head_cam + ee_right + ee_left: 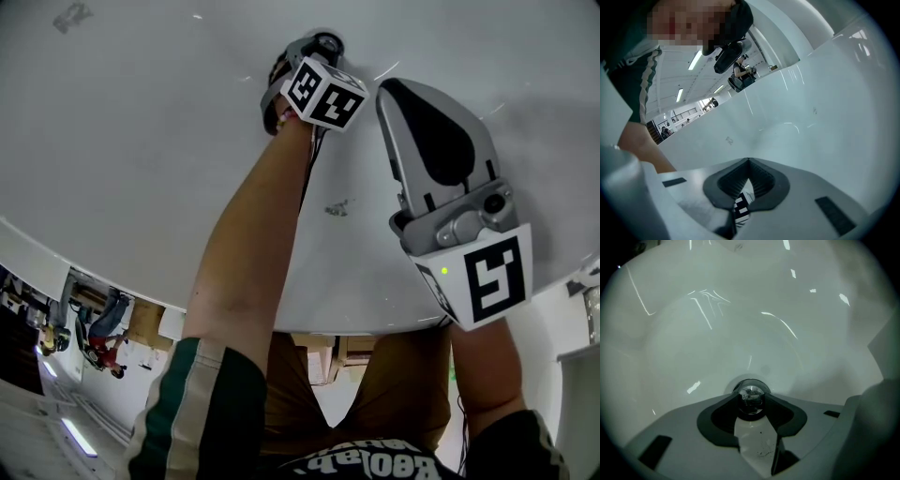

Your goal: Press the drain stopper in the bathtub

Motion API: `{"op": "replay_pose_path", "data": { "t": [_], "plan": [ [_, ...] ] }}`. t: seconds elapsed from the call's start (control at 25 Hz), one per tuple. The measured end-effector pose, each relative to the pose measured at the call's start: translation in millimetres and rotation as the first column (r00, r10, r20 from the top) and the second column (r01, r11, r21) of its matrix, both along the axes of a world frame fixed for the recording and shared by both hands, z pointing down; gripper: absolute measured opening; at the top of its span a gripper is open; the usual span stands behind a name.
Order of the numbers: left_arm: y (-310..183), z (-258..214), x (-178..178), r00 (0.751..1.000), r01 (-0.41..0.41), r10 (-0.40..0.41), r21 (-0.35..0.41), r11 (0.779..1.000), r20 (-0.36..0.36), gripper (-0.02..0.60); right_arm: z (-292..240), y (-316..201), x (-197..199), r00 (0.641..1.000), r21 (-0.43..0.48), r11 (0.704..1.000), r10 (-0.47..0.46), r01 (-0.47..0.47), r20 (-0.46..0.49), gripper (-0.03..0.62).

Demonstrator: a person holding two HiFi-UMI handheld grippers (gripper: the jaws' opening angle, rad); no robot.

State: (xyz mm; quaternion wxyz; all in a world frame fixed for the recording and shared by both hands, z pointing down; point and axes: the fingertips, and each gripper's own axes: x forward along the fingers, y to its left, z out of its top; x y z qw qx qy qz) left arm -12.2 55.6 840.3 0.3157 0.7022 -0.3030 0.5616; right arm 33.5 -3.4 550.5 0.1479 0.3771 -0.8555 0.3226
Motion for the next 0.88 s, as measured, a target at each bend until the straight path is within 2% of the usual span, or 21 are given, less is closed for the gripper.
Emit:
{"op": "replay_pose_path", "data": {
  "t": [0.2, 0.52, 0.88],
  "plan": [
    [-1.8, -1.2, 1.9, 1.000, 0.001, -0.001, -0.005, 1.000, -0.012, 0.181, 2.2, 0.9, 3.7, 1.000, -0.012, 1.000, 0.008, -0.008, -0.002, 0.014],
    [-0.8, -5.2, 5.8, 0.991, -0.132, 0.132, 0.005, 0.991, 0.012, 0.190, 2.2, 2.4, 4.4, 1.000, -0.008, 1.000, 0.002, -0.002, -0.012, 0.014],
    [-2.2, -12.2, 9.0, 0.996, -0.091, 0.091, 0.001, 0.996, -0.016, 0.200, 9.6, 0.8, 10.1, 0.999, -0.017, 1.000, 0.023, -0.024, -0.034, 0.014]
  ]
}}
